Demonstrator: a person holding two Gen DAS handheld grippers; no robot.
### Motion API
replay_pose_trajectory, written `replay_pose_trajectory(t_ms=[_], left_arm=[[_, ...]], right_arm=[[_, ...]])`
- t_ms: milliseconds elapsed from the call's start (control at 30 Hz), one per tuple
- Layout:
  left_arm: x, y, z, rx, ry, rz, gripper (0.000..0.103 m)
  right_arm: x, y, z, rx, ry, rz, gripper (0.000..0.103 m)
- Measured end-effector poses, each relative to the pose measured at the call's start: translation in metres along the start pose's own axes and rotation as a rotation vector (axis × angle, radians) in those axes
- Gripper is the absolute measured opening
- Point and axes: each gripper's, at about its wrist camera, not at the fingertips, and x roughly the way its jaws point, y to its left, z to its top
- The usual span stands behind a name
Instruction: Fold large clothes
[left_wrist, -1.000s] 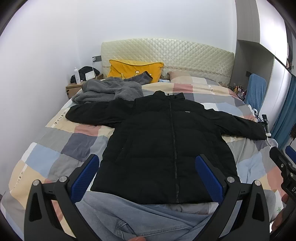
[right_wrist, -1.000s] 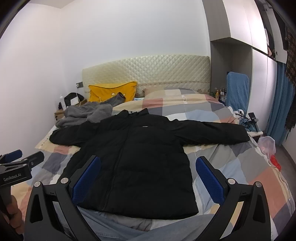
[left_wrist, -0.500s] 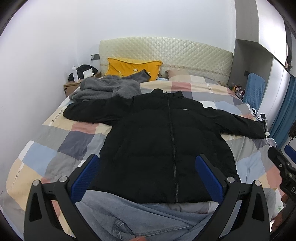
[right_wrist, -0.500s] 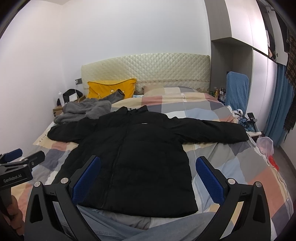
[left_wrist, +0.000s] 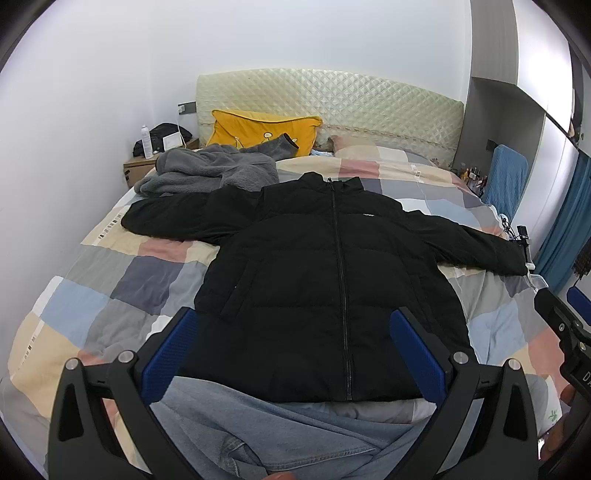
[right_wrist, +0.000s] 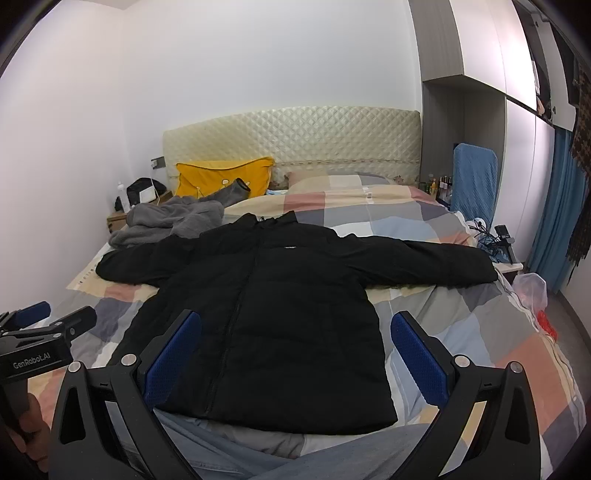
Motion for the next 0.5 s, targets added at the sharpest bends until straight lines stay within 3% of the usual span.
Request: replay_pose_trajectory(t_ms=[500], left_arm=[[0.0010,0.0005,-0.0039,-0.001,0.002,0.003,0.103]], right_arm=[[-0.0015,0.0001,0.0003,0.002,0.007,0.013,0.103]])
